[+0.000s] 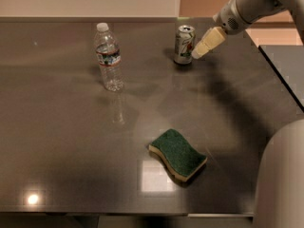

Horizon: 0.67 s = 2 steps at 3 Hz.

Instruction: Move 7up can near sponge

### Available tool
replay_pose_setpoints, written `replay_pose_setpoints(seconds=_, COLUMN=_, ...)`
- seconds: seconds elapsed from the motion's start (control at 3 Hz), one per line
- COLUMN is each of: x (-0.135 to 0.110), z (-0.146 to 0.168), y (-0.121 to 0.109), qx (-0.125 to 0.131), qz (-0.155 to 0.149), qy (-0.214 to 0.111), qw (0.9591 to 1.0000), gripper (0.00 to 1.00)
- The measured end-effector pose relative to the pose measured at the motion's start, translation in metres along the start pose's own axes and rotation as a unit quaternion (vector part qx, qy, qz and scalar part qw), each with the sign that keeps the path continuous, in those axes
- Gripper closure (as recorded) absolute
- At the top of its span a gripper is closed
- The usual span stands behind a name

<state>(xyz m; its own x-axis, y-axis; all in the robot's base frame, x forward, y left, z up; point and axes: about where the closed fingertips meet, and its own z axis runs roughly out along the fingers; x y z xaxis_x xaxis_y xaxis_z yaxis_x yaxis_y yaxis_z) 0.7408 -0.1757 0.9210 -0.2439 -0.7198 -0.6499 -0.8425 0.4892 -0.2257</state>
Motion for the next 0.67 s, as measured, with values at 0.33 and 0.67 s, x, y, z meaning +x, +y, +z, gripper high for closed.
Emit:
replay_pose_setpoints(seconds=0.33, x=-0.013, z=0.024, y=-0.001, qx=-0.011, qz=0.007, qy=-0.022, qw=0.9997, gripper=0.0)
replay_pose_setpoints(seconds=0.67, x=-0.023, z=0.04, y=-0.004, qx=-0.019, qz=0.023, qy=-0.044, qw=0.9986, gripper=0.0)
